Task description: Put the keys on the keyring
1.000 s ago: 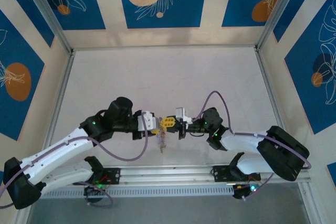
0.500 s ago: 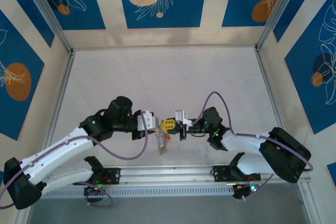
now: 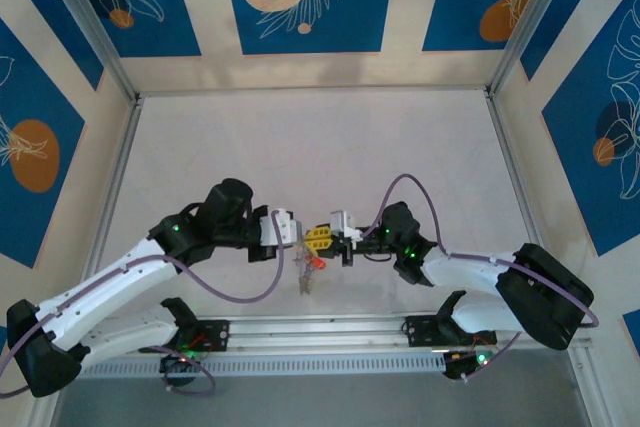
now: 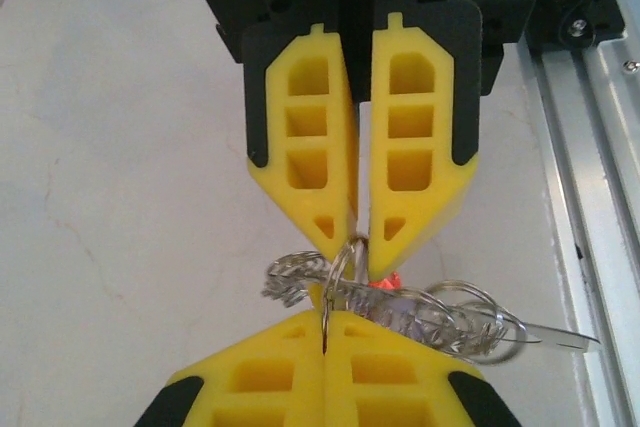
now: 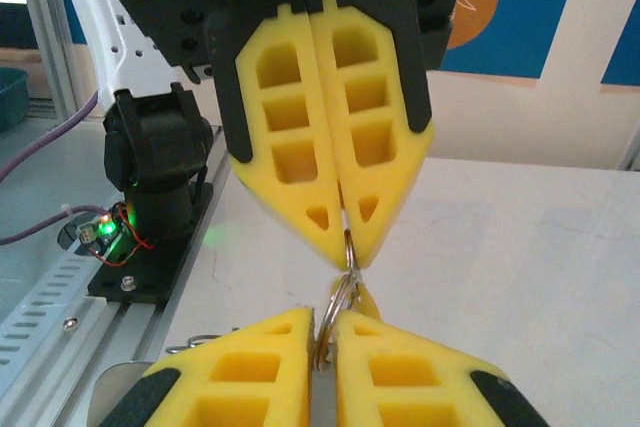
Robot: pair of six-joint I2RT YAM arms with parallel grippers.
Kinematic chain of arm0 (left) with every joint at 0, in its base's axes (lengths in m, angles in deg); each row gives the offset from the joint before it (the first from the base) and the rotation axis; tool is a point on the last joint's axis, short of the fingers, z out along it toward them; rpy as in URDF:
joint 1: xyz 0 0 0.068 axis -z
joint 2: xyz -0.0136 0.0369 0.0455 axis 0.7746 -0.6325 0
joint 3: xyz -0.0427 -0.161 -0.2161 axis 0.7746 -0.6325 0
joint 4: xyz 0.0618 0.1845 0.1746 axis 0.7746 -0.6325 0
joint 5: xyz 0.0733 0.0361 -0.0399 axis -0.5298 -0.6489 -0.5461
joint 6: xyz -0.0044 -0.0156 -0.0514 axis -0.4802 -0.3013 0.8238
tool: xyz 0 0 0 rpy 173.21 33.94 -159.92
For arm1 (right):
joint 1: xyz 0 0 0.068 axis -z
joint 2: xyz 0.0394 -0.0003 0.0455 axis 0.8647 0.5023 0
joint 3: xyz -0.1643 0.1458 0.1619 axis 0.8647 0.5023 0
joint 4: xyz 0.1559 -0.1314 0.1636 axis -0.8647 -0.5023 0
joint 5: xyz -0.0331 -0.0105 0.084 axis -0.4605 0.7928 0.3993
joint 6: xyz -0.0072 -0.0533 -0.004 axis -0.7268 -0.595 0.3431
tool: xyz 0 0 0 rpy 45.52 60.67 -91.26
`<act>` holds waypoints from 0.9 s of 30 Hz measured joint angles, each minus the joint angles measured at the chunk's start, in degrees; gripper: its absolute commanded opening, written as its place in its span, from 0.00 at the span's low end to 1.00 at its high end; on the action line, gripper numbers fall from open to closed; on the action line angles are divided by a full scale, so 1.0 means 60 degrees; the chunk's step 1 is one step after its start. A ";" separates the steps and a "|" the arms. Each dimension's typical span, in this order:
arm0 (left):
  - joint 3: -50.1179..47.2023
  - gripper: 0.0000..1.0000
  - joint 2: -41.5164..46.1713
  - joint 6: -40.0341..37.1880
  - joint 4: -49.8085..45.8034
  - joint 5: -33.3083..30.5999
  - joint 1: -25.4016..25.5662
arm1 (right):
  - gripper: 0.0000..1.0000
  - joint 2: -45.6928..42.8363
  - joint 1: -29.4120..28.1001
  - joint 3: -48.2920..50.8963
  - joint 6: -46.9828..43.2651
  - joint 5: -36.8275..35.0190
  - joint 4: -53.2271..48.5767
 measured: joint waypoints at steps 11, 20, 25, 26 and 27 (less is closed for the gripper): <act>0.0557 0.00 -0.0255 -0.0590 -0.0892 -0.0415 0.0047 | 0.21 0.0026 0.0000 -0.0382 -0.0284 0.0004 -0.0765; 0.0692 0.00 -0.0444 -0.0783 -0.1122 -0.0554 0.0233 | 0.21 0.0390 -0.0007 -0.0820 -0.0306 0.0051 -0.1053; 0.0714 0.00 -0.0444 -0.0845 -0.1129 -0.0594 0.0248 | 0.28 0.0572 -0.0025 -0.0856 -0.0310 0.0109 -0.1173; 0.0714 0.00 -0.0444 -0.0849 -0.1129 -0.0594 0.0255 | 0.28 0.0590 -0.0025 -0.0856 -0.0310 0.0117 -0.1202; 0.0714 0.00 -0.0444 -0.0852 -0.1129 -0.0594 0.0259 | 0.27 0.0594 -0.0025 -0.0856 -0.0310 0.0117 -0.1228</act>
